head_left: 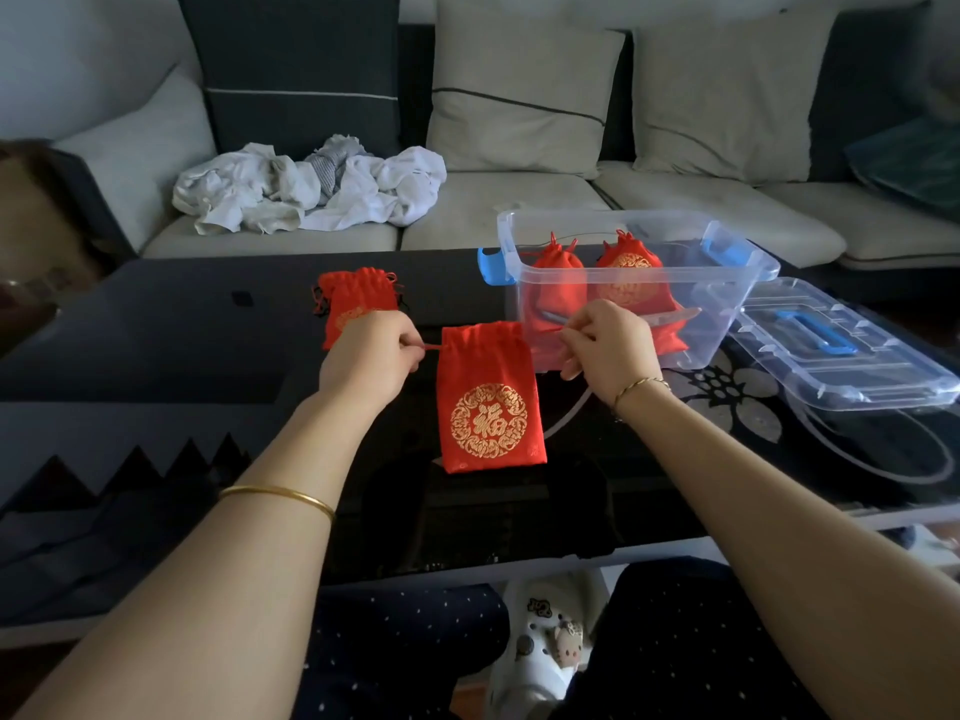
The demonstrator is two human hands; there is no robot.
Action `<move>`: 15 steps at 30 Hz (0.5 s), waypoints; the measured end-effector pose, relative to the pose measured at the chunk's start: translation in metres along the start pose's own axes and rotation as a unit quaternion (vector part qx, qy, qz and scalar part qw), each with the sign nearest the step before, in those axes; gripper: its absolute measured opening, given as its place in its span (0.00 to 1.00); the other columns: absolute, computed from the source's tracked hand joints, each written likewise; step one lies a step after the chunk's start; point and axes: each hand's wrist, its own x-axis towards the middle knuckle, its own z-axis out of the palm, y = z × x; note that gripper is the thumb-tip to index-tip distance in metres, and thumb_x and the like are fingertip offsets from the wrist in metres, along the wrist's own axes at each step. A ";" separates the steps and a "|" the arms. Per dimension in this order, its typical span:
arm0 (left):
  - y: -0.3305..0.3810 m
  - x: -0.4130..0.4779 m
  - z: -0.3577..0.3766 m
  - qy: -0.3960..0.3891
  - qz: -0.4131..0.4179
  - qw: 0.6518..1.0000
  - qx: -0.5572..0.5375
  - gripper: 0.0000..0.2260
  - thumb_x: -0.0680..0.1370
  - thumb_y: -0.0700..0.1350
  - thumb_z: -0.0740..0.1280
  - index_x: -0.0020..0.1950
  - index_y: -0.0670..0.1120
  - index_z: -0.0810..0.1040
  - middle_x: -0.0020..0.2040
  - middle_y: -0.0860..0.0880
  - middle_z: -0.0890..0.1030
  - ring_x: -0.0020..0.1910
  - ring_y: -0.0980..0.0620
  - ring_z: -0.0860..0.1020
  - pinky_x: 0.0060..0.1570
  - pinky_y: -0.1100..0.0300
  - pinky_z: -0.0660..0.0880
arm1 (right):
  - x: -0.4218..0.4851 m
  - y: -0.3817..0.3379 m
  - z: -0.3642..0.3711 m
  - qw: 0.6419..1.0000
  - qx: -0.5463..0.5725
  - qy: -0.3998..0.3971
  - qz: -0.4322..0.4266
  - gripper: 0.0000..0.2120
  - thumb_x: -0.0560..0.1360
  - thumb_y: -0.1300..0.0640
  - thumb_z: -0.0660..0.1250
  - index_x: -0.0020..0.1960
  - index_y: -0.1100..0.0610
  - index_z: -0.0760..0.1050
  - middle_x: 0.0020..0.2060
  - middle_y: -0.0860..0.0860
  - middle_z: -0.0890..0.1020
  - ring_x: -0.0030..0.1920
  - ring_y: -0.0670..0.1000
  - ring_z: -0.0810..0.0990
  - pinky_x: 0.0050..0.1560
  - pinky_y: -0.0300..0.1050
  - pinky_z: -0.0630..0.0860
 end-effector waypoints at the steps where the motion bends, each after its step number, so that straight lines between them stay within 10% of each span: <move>1: 0.000 -0.001 -0.002 0.005 -0.006 1.000 -0.003 0.05 0.78 0.42 0.65 0.45 0.46 0.81 0.42 0.49 0.82 0.44 0.49 0.79 0.48 0.49 0.77 | 0.000 0.001 -0.001 1.000 -0.003 -0.002 0.007 0.04 0.77 0.59 0.63 0.44 0.57 0.75 0.31 0.49 0.81 0.29 0.47 0.81 0.40 0.47 0.81; 9: -0.001 0.000 -0.005 0.018 -0.050 0.998 -0.033 0.10 0.78 0.44 0.65 0.40 0.41 0.78 0.42 0.48 0.77 0.41 0.50 0.73 0.43 0.57 0.69 | 0.001 0.008 -0.009 0.997 0.032 0.020 0.060 0.05 0.76 0.63 0.60 0.44 0.60 0.74 0.36 0.55 0.80 0.37 0.56 0.80 0.44 0.52 0.79; 15: 0.000 -0.002 -0.007 0.021 -0.096 0.988 -0.120 0.14 0.80 0.46 0.62 0.42 0.40 0.81 0.41 0.43 0.79 0.44 0.46 0.77 0.45 0.54 0.70 | -0.005 0.006 -0.015 0.963 0.210 -0.017 0.167 0.11 0.78 0.60 0.60 0.37 0.57 0.71 0.31 0.51 0.75 0.29 0.47 0.74 0.29 0.37 0.74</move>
